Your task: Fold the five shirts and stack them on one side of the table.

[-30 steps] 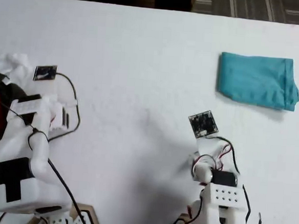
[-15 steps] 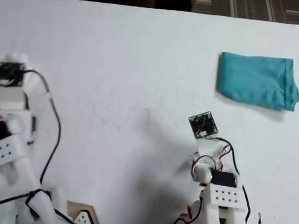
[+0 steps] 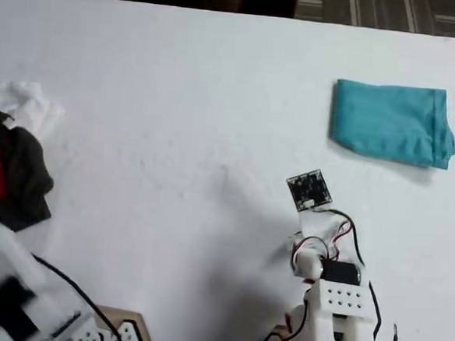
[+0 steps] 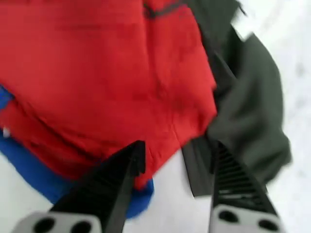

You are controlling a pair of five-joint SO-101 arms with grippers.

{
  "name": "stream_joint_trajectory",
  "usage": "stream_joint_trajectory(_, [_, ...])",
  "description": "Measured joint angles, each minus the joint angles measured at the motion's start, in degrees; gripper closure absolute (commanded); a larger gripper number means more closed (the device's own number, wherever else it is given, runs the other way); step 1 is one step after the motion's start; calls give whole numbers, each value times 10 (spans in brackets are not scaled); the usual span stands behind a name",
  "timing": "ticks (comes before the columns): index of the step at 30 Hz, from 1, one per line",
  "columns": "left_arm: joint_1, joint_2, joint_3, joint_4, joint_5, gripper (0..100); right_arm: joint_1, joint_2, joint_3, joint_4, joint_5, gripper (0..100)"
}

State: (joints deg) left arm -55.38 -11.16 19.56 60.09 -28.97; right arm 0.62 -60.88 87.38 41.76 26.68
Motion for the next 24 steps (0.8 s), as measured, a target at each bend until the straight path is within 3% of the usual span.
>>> stream_joint_trajectory(7, [0, 200, -142, 0, 0, 762, 0, 0, 0, 0, 0, 829])
stream_joint_trajectory(15, [-4, 309, -202, 0, -2, 765, 0, 0, 0, 0, 0, 829])
stream_joint_trajectory(17, [-9, 322, -206, 0, -1, 818, 0, 0, 0, 0, 0, 829])
stream_joint_trajectory(20, [-15, 325, -210, 14, -4, 992, 0, 0, 0, 0, 0, 829])
stream_joint_trajectory(24, [-19, 325, -244, 70, -3, 976, 0, 0, 0, 0, 0, 829])
